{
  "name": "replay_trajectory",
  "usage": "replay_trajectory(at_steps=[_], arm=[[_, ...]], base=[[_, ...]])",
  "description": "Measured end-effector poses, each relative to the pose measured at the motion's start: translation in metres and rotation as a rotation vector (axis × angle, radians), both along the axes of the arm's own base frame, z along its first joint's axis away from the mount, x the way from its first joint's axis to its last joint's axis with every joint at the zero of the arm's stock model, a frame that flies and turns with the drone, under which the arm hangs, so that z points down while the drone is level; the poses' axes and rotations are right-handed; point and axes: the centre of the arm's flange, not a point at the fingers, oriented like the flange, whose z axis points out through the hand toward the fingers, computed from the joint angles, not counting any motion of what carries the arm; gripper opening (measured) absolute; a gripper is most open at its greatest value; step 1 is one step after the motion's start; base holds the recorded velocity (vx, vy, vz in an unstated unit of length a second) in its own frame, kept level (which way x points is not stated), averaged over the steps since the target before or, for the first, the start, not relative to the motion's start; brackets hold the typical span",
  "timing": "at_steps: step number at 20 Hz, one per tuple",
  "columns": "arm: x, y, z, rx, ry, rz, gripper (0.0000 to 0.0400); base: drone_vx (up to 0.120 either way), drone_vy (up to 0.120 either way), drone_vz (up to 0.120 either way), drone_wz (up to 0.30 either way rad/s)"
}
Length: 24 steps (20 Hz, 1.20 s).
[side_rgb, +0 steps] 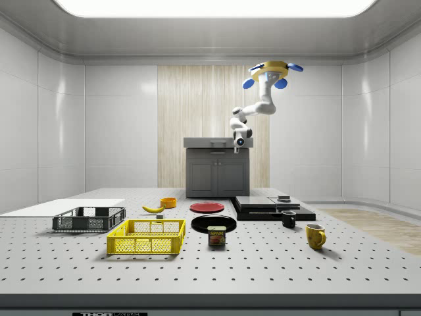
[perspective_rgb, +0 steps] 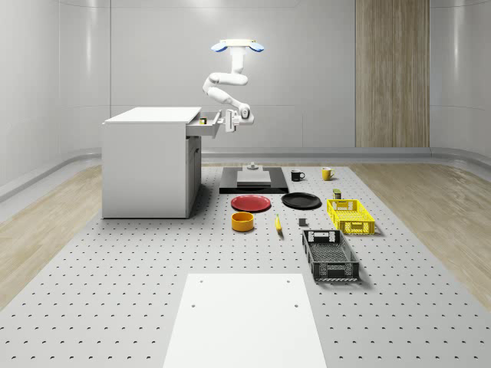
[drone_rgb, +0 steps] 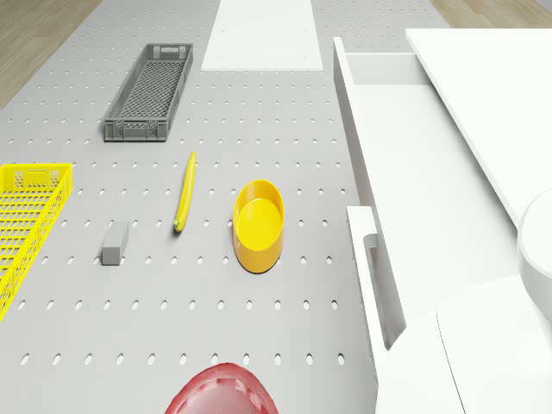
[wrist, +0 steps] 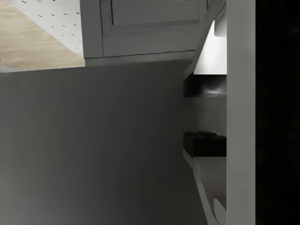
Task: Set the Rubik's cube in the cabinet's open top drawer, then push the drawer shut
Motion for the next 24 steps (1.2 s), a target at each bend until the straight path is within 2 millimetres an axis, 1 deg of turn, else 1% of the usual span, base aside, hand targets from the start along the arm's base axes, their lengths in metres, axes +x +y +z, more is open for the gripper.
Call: replay_trajectory(at_steps=[5, 10, 11, 12, 21, 22, 24], arm=[[0.016, 0.025, -0.001, -0.001, -0.039, -0.001, 0.0105], [0.027, 0.052, 0.0, -0.001, -0.055, -0.002, 0.0105], [0.024, 0.057, 0.002, 0.0, -0.026, 0.0, 0.0106], [0.013, 0.06, 0.008, 0.0, -0.016, 0.001, 0.0106], [0.035, 0.108, 0.011, 0.0, -0.055, -0.001, 0.0106], [0.023, 0.112, 0.02, 0.002, -0.015, 0.002, 0.0106], [0.028, 0.121, 0.022, 0.001, -0.029, 0.001, 0.0106]], base=[[0.0, 0.0, 0.0, 0.0], [0.0, 0.0, 0.0, 0.0], [0.0, 0.0, 0.0, 0.0], [0.0, 0.0, 0.0, 0.0], [0.0, 0.0, 0.0, 0.0], [0.0, 0.0, 0.0, 0.0], [0.0, 0.0, 0.0, 0.0]])
